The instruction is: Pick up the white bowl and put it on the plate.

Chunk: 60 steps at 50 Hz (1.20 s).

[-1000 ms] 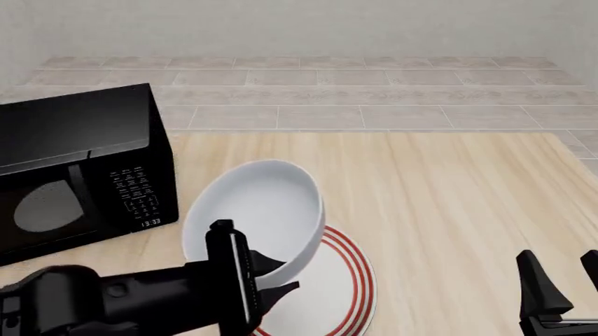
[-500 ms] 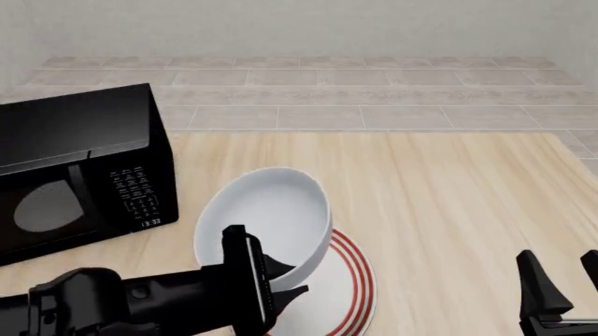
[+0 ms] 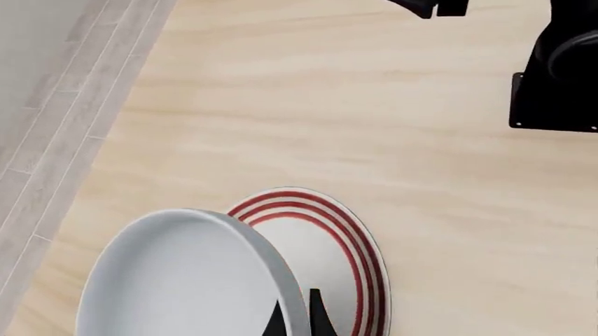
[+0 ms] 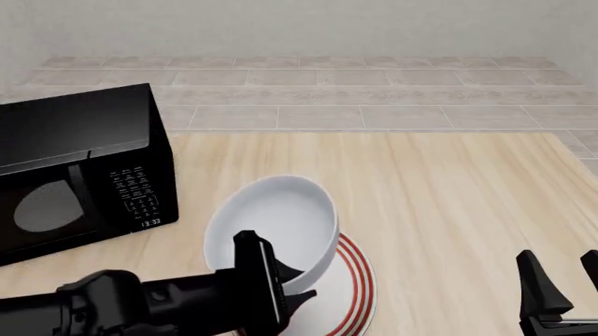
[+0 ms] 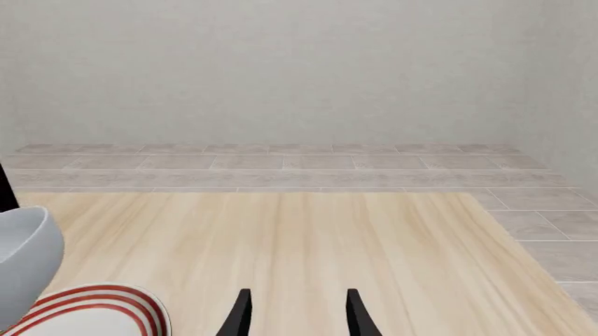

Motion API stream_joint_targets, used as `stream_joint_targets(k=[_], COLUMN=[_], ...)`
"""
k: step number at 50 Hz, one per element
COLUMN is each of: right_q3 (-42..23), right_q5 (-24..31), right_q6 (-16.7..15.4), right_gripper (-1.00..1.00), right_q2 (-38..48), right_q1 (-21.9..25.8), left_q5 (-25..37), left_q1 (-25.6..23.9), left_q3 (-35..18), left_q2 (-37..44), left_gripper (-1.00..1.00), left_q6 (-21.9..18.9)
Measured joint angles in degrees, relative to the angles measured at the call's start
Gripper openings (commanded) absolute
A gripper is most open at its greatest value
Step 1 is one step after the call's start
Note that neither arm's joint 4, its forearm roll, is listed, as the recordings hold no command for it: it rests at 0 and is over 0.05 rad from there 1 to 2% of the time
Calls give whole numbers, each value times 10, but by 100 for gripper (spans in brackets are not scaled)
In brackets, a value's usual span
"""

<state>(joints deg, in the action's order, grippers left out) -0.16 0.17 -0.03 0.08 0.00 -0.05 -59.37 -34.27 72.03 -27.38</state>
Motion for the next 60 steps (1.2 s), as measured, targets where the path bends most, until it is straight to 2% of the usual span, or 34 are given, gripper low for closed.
stream_joint_targets(k=[60], right_q3=[0], right_q5=[0], right_q6=[0], right_gripper=[100], right_q2=[0], right_q1=[0], left_q5=[-49], left_q1=[-11], left_q3=[8], left_q2=[70], left_gripper=[-100], left_q6=[28])
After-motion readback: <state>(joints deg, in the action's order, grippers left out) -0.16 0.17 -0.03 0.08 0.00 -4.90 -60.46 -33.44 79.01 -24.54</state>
